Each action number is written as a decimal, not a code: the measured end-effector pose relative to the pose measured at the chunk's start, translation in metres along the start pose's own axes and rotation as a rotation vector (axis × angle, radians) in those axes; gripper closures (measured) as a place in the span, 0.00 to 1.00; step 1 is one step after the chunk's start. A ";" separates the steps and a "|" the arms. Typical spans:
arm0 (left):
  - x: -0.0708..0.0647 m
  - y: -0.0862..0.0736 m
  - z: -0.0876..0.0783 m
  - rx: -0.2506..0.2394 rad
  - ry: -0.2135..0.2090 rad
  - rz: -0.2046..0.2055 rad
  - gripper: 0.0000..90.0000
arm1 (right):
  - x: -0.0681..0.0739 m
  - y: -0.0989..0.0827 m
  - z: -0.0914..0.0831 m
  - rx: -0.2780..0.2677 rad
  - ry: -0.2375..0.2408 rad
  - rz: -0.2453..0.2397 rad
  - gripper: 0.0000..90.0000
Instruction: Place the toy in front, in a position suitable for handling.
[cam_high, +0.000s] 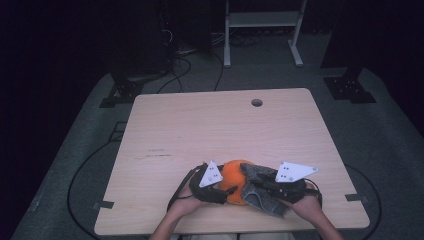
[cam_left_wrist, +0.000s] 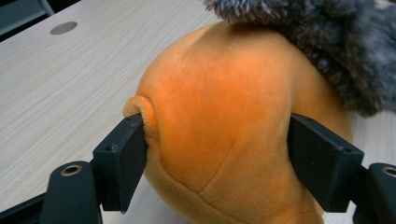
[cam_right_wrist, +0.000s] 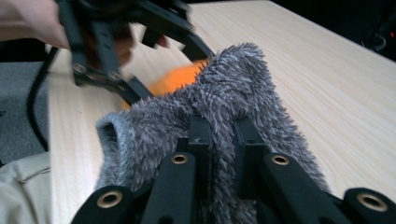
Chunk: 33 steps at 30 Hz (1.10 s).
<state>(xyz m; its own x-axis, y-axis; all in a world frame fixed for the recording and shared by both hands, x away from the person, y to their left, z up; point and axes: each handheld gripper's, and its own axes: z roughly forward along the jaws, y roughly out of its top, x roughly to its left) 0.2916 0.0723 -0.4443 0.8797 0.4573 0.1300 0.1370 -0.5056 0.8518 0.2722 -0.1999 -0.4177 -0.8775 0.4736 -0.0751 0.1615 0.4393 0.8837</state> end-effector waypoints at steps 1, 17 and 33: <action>0.000 -0.001 0.000 -0.006 0.001 -0.004 0.27 | -0.004 -0.003 -0.002 0.012 -0.016 0.013 0.88; 0.002 -0.007 -0.001 -0.017 -0.006 -0.022 0.26 | -0.030 -0.025 -0.008 0.064 -0.062 0.118 0.88; 0.007 -0.010 0.000 -0.021 -0.006 -0.058 0.25 | -0.034 -0.031 -0.009 0.116 -0.098 0.143 0.88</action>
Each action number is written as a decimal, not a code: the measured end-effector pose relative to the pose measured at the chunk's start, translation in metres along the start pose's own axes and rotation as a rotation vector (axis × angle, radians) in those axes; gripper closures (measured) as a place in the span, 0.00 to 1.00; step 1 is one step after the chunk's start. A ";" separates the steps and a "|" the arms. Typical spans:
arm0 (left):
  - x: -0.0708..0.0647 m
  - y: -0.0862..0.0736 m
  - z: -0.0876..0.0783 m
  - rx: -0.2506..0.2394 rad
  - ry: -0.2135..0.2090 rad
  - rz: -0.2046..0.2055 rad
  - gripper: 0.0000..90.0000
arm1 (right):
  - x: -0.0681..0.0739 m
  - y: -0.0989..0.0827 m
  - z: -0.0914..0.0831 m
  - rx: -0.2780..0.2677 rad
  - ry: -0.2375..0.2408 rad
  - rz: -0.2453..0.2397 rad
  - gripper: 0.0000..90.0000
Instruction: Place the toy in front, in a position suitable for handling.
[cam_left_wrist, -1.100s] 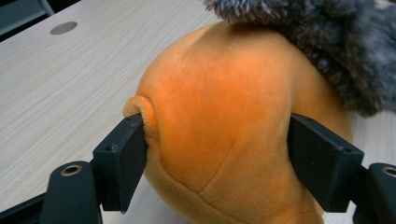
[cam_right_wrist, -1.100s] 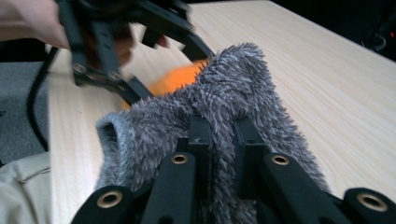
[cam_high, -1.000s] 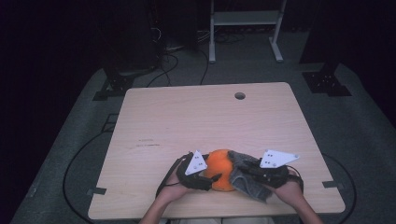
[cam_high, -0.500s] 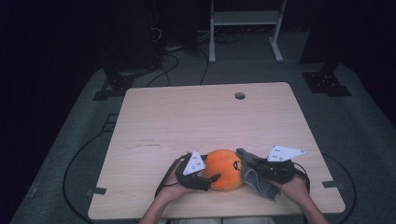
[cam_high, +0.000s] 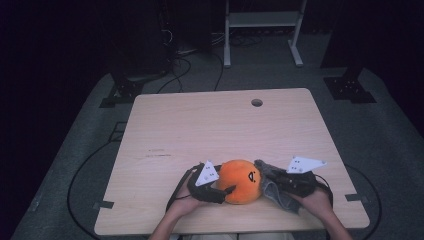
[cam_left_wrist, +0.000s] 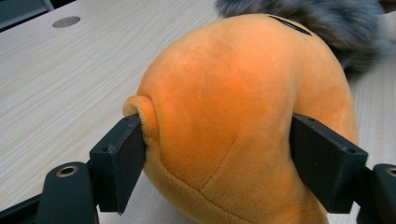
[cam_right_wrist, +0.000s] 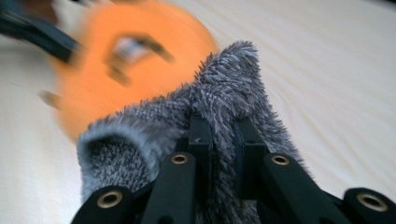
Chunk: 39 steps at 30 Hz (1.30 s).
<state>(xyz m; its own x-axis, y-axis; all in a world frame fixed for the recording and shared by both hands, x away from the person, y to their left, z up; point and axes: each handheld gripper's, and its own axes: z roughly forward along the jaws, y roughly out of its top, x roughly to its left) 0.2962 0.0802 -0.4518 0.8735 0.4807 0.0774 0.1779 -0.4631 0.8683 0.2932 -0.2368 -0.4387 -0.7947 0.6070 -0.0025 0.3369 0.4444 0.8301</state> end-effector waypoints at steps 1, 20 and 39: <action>0.001 0.000 0.000 0.002 -0.003 -0.003 0.25 | -0.004 -0.003 0.000 0.014 -0.006 0.019 0.88; -0.003 0.006 0.005 0.002 0.029 -0.017 0.23 | 0.014 0.013 -0.016 -0.132 0.073 -0.023 0.88; -0.005 0.016 -0.004 -0.107 -0.057 -0.033 0.45 | 0.017 0.019 -0.020 -0.115 0.029 -0.059 0.89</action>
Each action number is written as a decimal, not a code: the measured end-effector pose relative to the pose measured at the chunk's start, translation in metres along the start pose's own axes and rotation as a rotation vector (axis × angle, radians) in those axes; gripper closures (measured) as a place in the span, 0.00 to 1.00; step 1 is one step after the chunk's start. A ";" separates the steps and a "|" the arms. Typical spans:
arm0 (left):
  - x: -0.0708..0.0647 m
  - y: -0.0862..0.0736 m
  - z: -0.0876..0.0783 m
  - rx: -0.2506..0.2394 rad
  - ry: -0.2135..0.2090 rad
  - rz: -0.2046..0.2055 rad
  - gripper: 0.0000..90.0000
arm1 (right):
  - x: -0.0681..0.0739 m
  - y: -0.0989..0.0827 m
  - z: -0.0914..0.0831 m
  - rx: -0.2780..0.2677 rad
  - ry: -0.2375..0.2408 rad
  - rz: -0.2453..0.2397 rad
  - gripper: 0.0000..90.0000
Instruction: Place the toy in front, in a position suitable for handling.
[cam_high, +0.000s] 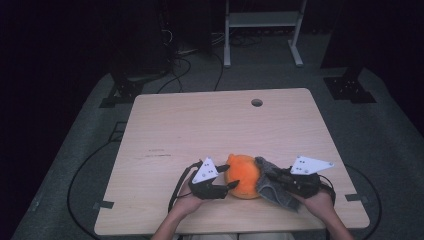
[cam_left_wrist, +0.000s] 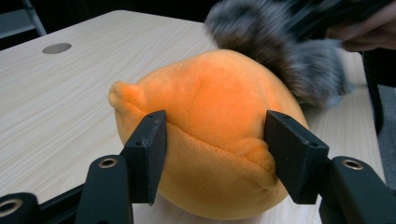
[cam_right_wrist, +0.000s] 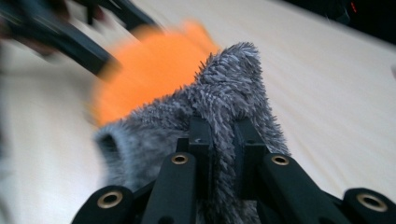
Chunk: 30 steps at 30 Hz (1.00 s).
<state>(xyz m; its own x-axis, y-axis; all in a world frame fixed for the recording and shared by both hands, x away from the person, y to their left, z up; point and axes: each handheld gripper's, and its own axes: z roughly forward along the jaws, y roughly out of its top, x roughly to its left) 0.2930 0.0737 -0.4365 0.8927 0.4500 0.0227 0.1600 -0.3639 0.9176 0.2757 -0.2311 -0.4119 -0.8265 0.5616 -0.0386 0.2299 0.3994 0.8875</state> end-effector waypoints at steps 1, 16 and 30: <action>-0.001 0.000 0.001 0.001 0.004 0.002 0.45 | 0.006 0.005 0.000 -0.016 0.023 -0.023 0.89; -0.010 0.002 0.011 -0.015 0.031 0.025 0.46 | 0.003 -0.003 0.006 0.022 -0.052 -0.042 0.89; -0.009 -0.004 0.012 -0.023 0.038 0.011 0.44 | -0.003 -0.006 0.002 0.036 -0.015 -0.032 0.88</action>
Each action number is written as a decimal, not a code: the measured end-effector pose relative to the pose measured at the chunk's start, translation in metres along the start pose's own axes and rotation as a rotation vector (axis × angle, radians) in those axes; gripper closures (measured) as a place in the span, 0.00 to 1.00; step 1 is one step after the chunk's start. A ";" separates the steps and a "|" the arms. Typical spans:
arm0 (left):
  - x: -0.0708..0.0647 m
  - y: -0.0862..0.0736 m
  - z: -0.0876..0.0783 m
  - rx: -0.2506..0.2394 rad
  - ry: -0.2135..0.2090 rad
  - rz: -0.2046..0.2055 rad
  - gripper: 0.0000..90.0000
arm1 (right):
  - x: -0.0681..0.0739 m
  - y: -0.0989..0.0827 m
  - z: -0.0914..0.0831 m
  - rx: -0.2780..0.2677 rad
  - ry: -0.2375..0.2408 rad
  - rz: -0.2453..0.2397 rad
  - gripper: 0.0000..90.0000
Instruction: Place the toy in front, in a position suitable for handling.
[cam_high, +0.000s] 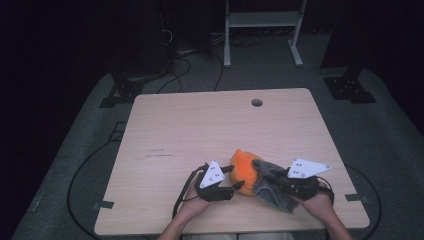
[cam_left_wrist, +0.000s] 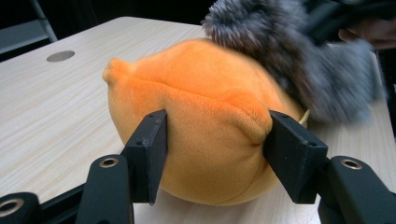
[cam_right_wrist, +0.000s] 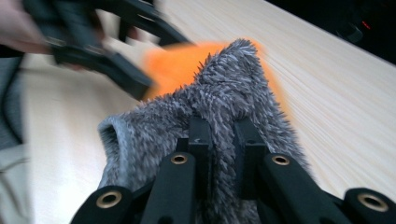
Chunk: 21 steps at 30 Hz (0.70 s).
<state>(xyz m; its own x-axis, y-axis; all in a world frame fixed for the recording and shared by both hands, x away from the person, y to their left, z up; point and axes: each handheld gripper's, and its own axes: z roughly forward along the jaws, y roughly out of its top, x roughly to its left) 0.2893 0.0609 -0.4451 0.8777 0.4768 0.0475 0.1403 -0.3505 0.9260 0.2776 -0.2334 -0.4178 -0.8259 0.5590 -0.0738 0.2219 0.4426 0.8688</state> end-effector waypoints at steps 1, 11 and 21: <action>0.002 0.002 -0.001 -0.027 -0.019 -0.031 0.36 | -0.005 -0.006 -0.001 0.011 0.010 0.029 0.88; 0.003 0.000 0.001 -0.037 0.001 -0.084 0.38 | 0.009 0.001 0.003 0.032 0.013 -0.054 0.89; -0.009 0.001 0.000 0.013 0.020 0.039 0.42 | 0.012 0.010 0.010 -0.015 0.051 -0.047 0.88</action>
<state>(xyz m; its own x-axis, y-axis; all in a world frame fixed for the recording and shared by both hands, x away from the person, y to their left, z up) 0.2812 0.0561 -0.4451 0.8732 0.4787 0.0917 0.1120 -0.3800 0.9182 0.2751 -0.2155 -0.4143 -0.8608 0.5010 -0.0897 0.1748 0.4564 0.8724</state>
